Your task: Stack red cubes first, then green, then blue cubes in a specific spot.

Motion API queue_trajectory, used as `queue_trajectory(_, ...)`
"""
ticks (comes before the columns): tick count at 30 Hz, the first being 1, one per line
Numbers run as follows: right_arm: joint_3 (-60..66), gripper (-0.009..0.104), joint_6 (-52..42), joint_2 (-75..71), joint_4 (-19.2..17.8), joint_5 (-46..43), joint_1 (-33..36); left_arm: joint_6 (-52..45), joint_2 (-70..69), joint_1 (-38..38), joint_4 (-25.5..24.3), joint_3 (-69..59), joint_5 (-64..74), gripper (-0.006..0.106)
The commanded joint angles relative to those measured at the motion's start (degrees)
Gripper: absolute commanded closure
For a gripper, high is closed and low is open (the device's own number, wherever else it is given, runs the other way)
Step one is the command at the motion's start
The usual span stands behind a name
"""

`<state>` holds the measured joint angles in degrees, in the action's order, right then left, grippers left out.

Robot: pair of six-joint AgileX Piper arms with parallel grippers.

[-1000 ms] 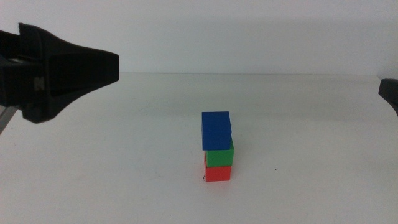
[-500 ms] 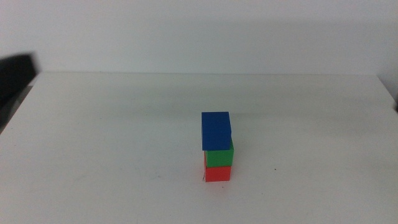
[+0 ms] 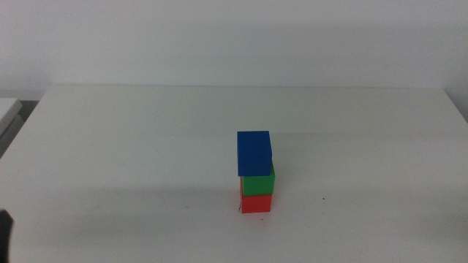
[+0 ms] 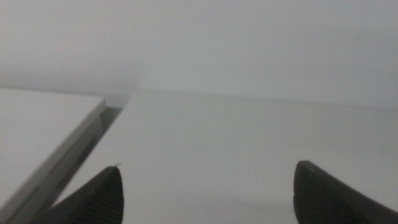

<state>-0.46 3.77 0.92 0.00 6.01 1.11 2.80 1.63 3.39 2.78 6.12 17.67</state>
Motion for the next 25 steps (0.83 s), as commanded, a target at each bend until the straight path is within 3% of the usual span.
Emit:
queue_trajectory(1,0.5,0.003,-0.6,-0.9,-0.7,0.3,-0.5,0.0,-1.6,0.1,-0.2,-3.2,-1.1,0.007)
queue_trajectory(25,0.5,0.003,-0.6,-0.9,-0.6,0.1,-0.5,0.0,-1.6,0.1,-0.2,-6.1,-5.5,0.007)
